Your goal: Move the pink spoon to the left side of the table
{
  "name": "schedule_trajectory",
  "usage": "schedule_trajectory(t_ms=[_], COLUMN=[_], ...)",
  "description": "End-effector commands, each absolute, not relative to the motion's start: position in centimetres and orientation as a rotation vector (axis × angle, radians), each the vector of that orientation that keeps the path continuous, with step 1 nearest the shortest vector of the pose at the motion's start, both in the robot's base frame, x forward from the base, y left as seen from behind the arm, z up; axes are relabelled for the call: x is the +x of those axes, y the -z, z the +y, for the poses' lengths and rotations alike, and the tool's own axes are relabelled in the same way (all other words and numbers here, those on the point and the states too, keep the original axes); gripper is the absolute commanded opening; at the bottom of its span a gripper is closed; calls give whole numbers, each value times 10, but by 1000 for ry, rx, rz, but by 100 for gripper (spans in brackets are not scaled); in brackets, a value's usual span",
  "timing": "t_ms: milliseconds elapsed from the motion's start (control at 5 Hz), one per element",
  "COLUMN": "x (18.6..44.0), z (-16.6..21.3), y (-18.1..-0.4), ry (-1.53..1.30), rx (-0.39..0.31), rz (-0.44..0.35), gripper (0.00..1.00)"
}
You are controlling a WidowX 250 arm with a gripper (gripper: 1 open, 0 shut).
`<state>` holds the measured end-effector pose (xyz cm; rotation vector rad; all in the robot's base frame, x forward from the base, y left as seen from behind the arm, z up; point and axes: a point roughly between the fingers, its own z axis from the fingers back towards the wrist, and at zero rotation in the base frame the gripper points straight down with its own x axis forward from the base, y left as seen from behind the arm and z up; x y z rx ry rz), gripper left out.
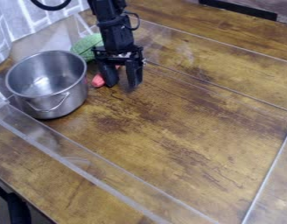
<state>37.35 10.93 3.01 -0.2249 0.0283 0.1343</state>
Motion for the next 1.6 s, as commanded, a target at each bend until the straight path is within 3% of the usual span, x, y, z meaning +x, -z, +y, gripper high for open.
schedule_trajectory(t_ms=[0, 400, 1000, 1200, 1400], x=[374, 376, 380, 379, 381], z=[121, 120, 97, 89, 84], y=[-64, -76, -122, -125, -115], ry=[-46, 59, 72, 70, 73], rx=[-215, -241, -294, -301, -298], rz=[-43, -54, -136, -146, -139], gripper=[0, 0, 0, 0, 0])
